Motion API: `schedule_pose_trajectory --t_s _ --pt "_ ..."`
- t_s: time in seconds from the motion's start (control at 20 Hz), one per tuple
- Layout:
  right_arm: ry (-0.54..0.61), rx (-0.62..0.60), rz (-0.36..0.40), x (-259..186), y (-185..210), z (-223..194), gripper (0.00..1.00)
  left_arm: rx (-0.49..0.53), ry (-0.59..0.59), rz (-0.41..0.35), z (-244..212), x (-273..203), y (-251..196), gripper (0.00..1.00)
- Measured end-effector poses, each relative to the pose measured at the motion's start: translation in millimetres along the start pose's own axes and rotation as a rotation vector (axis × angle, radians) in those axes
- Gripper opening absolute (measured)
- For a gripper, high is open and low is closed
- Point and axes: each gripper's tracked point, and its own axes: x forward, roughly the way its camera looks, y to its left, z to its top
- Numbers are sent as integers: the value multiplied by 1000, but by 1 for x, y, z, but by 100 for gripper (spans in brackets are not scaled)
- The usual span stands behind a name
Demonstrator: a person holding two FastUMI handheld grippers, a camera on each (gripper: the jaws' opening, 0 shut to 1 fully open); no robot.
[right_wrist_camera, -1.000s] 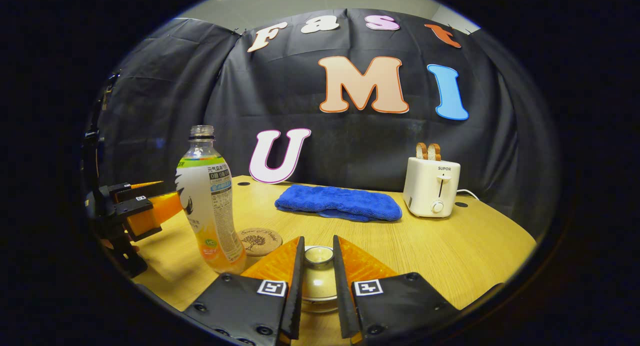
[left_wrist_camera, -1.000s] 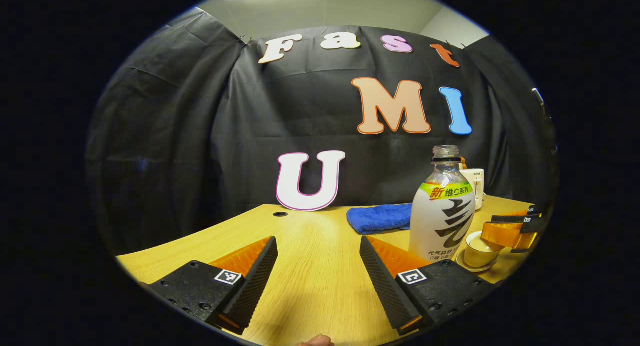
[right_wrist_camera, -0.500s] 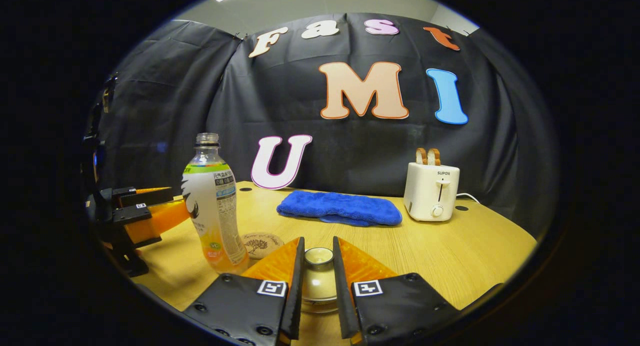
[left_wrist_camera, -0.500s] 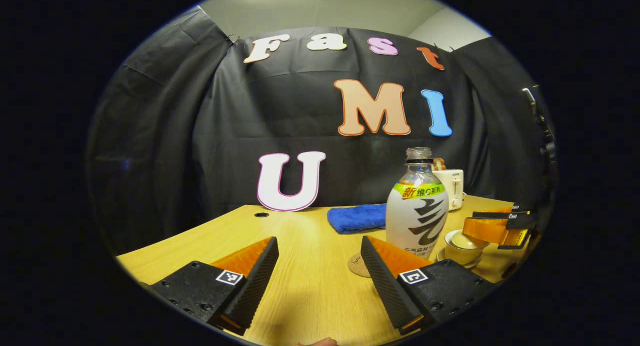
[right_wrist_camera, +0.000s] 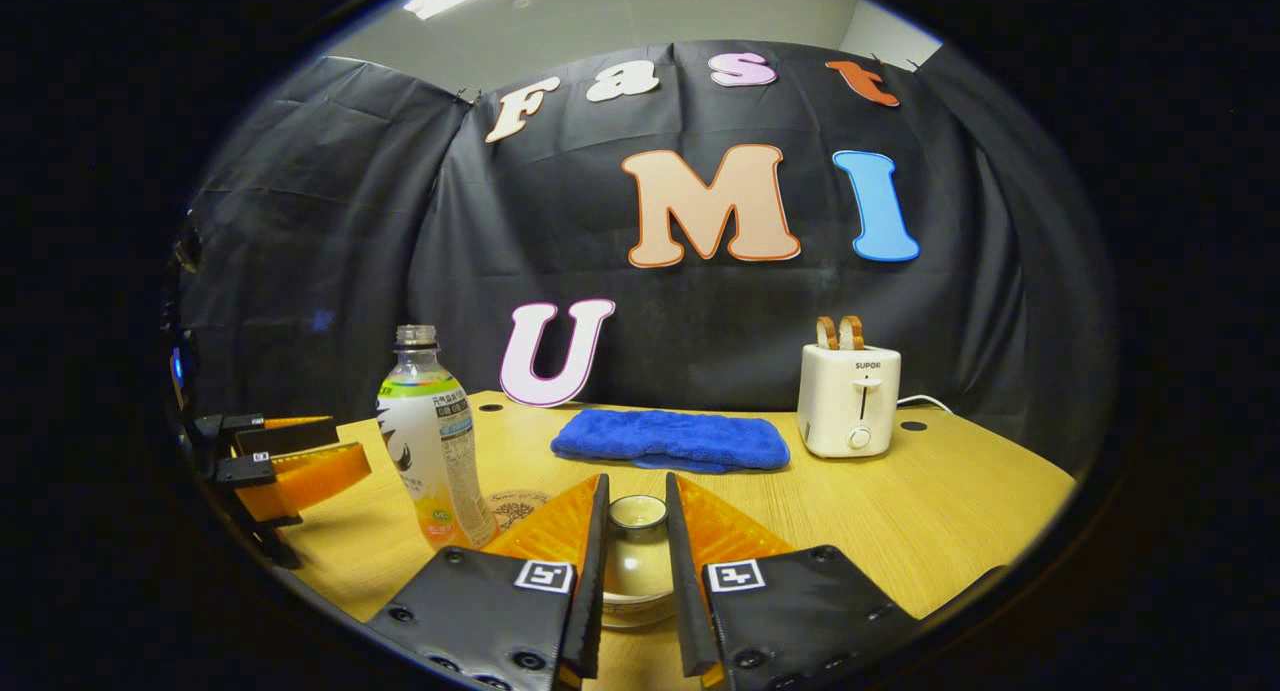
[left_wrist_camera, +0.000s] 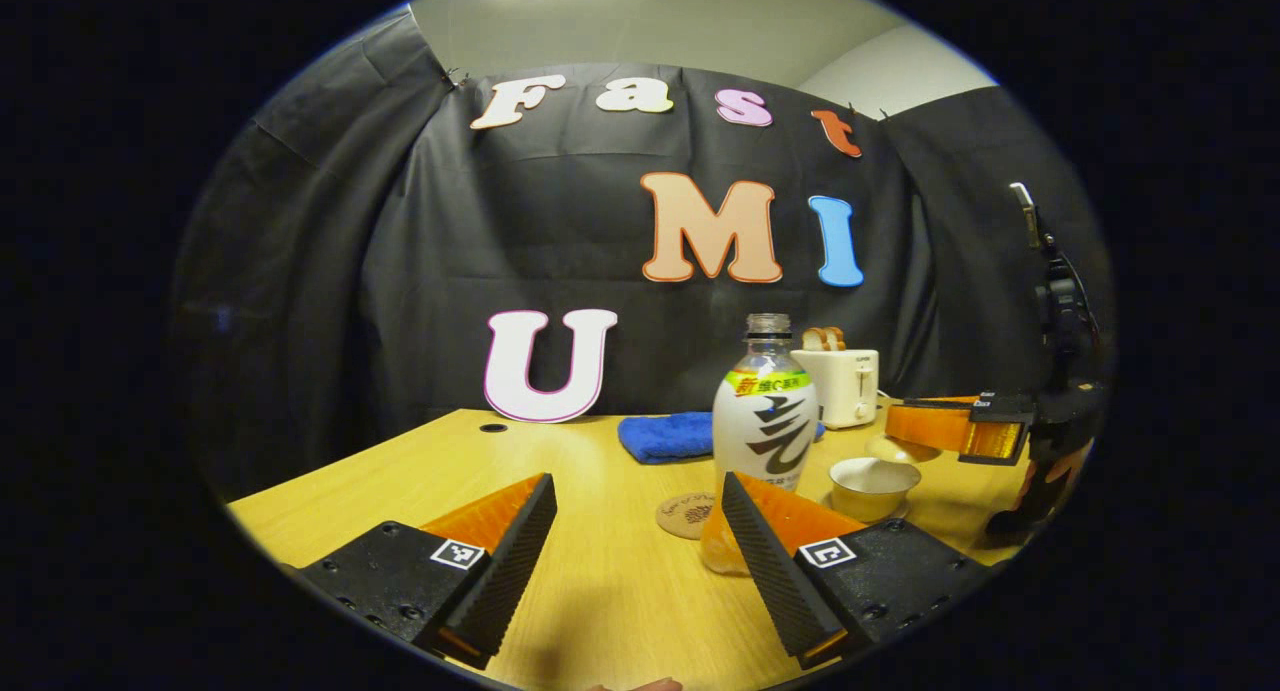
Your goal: Open the teacup lid with one hand, grasp the water bottle and pour water into the teacup with the other hand; after pouring, place the water bottle on the coaster and then close the teacup lid.
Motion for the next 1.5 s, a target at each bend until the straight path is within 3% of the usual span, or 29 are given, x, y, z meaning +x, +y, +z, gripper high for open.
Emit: schedule_pose_trajectory --t_s 0.4,0.95,1.05,1.25,1.5 --pt "-24 14 -21 -12 -18 9 34 -39 44 -124 -5 13 -44 98" --pt "-33 54 -52 -20 -49 7 34 7 80 -162 -12 50 -66 96" --pt "-30 60 -51 -20 -53 5 34 21 72 -157 -12 53 -66 91" --pt "-30 56 -55 -23 -59 2 34 32 58 -154 -10 59 -69 70" --pt "-35 56 -63 -29 -68 4 34 66 69 -130 -11 62 -63 63"
